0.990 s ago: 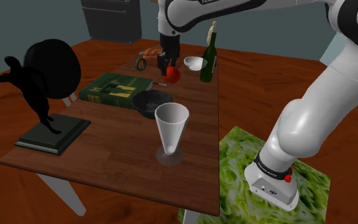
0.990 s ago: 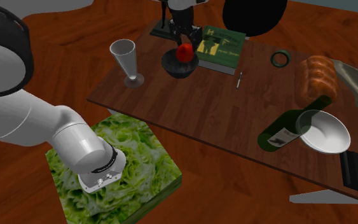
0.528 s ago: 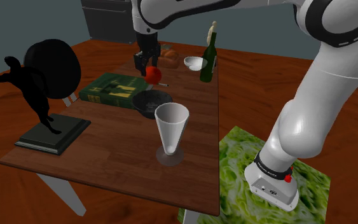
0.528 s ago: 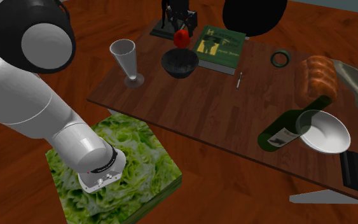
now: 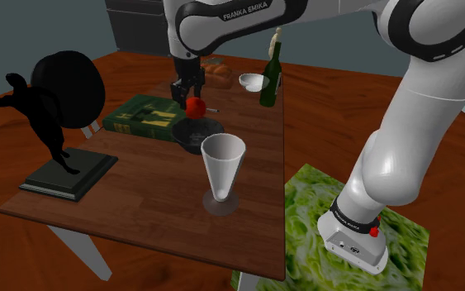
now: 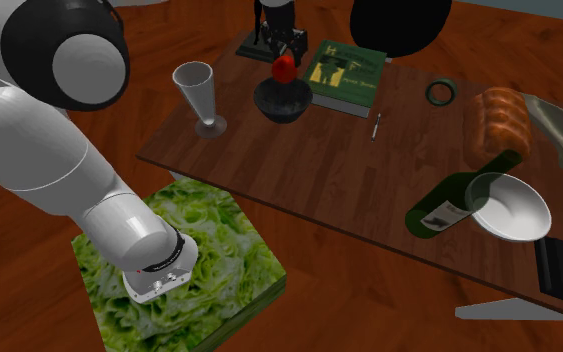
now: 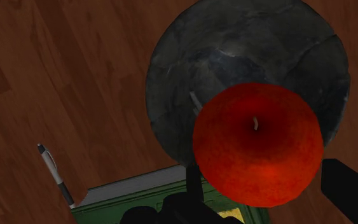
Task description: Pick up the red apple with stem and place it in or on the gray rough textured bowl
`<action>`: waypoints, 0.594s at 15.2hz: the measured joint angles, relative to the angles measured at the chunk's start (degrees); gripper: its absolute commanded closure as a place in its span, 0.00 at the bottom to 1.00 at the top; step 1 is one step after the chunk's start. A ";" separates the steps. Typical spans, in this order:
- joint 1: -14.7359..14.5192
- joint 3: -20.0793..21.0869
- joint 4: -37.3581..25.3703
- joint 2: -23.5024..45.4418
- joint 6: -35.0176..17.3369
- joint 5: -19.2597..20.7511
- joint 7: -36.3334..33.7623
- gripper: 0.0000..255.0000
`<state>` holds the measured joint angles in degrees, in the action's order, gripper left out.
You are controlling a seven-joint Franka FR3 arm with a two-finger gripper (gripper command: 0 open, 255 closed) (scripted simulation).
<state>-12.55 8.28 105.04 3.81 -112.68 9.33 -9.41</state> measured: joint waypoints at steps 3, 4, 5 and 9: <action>0.08 -0.08 1.86 0.41 -2.25 0.21 -0.27 1.00; 0.03 -0.06 2.41 0.62 -2.99 0.31 -0.49 1.00; 0.09 -0.11 3.04 0.79 -3.79 0.38 -0.52 1.00; 0.12 -0.17 5.31 1.34 -6.57 0.72 -1.02 1.00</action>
<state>-12.43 8.11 110.34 5.15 -119.24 10.06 -10.42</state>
